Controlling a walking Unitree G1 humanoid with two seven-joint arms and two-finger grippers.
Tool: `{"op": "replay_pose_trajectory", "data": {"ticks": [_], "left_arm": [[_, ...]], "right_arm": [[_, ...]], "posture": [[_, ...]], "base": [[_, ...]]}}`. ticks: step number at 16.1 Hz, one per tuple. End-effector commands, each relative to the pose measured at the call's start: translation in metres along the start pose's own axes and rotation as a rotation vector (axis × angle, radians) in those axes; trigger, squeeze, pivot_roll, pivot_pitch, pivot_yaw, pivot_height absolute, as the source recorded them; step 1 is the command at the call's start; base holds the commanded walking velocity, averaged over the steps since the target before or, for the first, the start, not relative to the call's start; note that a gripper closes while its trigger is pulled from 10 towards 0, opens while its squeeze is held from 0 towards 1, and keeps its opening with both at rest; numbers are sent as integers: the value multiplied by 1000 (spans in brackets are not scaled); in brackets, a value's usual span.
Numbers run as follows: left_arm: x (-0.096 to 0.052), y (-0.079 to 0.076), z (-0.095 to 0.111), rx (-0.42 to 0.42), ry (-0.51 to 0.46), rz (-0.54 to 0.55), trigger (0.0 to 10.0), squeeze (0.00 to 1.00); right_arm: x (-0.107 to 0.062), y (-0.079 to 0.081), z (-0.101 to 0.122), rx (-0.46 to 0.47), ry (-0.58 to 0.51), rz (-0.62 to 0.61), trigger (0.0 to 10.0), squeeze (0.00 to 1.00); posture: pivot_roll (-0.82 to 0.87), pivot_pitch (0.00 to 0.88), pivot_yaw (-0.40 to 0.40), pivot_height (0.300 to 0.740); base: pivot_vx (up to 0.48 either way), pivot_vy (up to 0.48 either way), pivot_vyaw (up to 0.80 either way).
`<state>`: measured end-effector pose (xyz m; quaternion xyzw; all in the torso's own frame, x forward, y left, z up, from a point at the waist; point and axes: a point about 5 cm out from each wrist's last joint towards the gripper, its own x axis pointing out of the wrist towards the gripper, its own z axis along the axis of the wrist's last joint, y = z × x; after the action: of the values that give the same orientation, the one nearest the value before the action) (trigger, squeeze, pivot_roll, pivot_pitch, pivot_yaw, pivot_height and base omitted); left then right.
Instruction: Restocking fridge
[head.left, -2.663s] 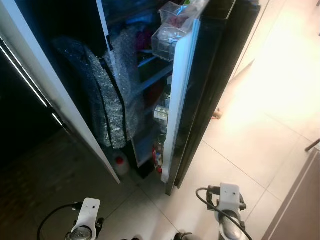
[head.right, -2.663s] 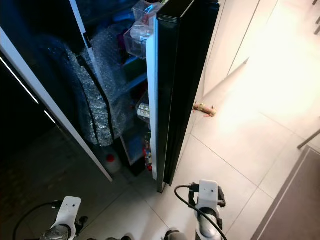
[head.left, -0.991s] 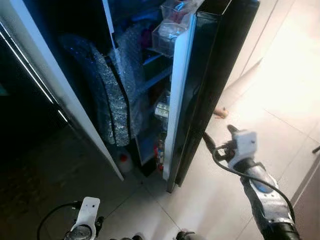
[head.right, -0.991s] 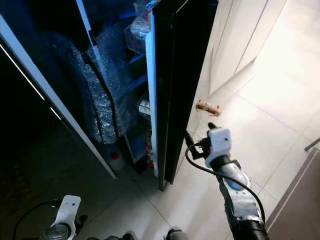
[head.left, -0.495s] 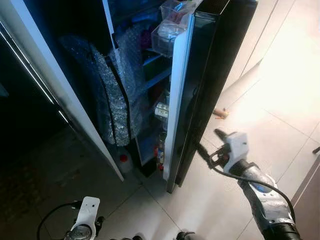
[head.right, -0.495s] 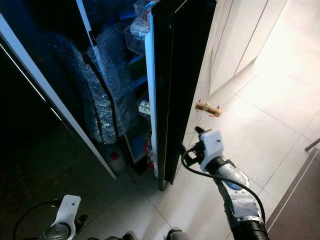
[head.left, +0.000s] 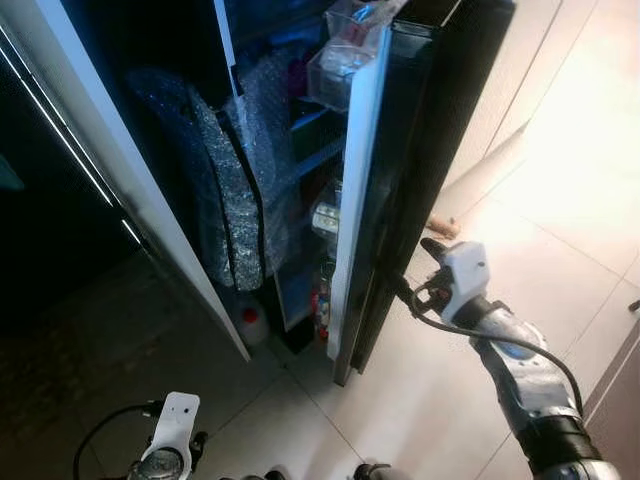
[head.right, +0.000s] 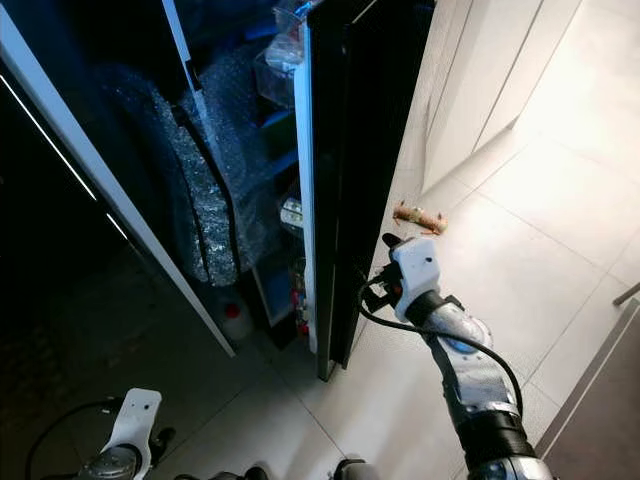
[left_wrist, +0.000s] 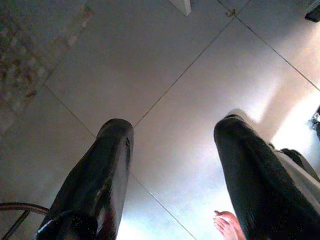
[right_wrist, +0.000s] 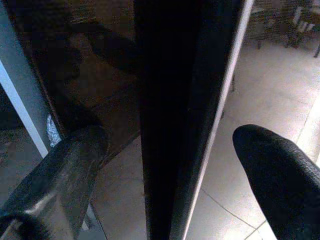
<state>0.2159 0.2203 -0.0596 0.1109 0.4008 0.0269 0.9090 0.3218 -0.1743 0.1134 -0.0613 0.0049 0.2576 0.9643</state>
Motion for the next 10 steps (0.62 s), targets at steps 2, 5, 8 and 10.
{"op": "replay_pose_trajectory", "data": {"ticks": [2,5,8,10], "left_arm": [[-2,3,-12,6,45,8,10000,0],[-2,3,-11,6,44,10,10000,0],[-2,3,-11,5,44,11,10000,0],[-2,3,-11,3,43,11,10000,0]], "right_arm": [[6,3,2,0,-8,13,10000,0],[17,4,8,-12,-28,29,10000,0],[29,5,20,-23,-58,32,10000,0],[39,4,30,-11,-89,-8,10000,0]], "posture": [[-238,151,59,740],[-233,150,59,740],[-232,152,57,740],[-225,156,53,740]], "base": [[0,0,0],[0,0,0],[0,0,0],[0,0,0]]}}
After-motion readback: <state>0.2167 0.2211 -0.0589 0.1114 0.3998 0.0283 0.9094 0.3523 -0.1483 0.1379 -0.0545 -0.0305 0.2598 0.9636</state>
